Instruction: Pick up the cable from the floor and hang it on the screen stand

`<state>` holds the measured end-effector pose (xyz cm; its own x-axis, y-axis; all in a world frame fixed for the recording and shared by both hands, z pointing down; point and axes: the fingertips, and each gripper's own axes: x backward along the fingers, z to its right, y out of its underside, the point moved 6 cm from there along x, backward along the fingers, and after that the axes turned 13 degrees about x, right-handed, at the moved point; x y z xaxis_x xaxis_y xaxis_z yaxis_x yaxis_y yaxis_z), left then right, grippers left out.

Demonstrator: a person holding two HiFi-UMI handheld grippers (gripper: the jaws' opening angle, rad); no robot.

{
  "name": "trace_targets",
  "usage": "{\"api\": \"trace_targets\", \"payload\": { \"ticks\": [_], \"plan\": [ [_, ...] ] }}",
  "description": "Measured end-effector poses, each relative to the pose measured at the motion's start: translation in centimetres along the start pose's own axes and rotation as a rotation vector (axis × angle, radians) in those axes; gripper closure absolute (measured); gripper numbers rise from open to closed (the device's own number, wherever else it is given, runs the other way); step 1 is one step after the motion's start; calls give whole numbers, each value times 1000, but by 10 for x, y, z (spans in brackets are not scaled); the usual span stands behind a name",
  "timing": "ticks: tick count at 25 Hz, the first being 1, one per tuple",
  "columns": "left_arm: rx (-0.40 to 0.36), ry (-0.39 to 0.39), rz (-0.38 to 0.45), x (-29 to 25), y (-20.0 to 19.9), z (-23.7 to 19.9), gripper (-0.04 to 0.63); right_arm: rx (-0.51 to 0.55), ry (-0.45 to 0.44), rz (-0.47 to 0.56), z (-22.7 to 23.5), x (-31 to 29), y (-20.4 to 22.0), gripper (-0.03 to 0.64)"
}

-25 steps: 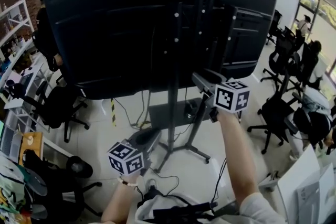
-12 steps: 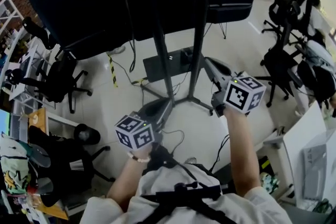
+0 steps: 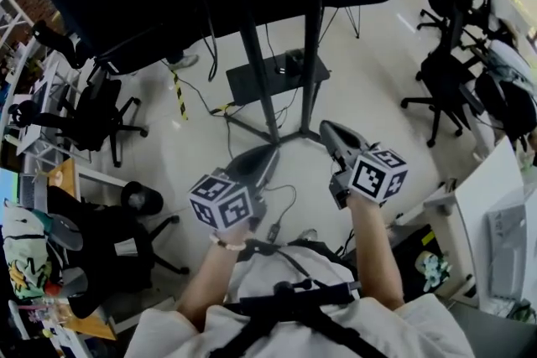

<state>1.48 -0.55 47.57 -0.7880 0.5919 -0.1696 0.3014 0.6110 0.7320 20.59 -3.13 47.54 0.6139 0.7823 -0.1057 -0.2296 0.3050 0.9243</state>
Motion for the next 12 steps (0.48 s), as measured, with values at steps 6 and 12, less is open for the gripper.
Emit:
{"api": "trace_targets", "payload": {
  "ticks": [6, 12],
  "plan": [
    [-26, 13, -10, 28, -7, -2, 595, 35, 43, -18, -37, -2, 16, 612],
    [-48, -9, 15, 70, -14, -17, 595, 145, 63, -52, -89, -22, 25, 611]
  ]
}}
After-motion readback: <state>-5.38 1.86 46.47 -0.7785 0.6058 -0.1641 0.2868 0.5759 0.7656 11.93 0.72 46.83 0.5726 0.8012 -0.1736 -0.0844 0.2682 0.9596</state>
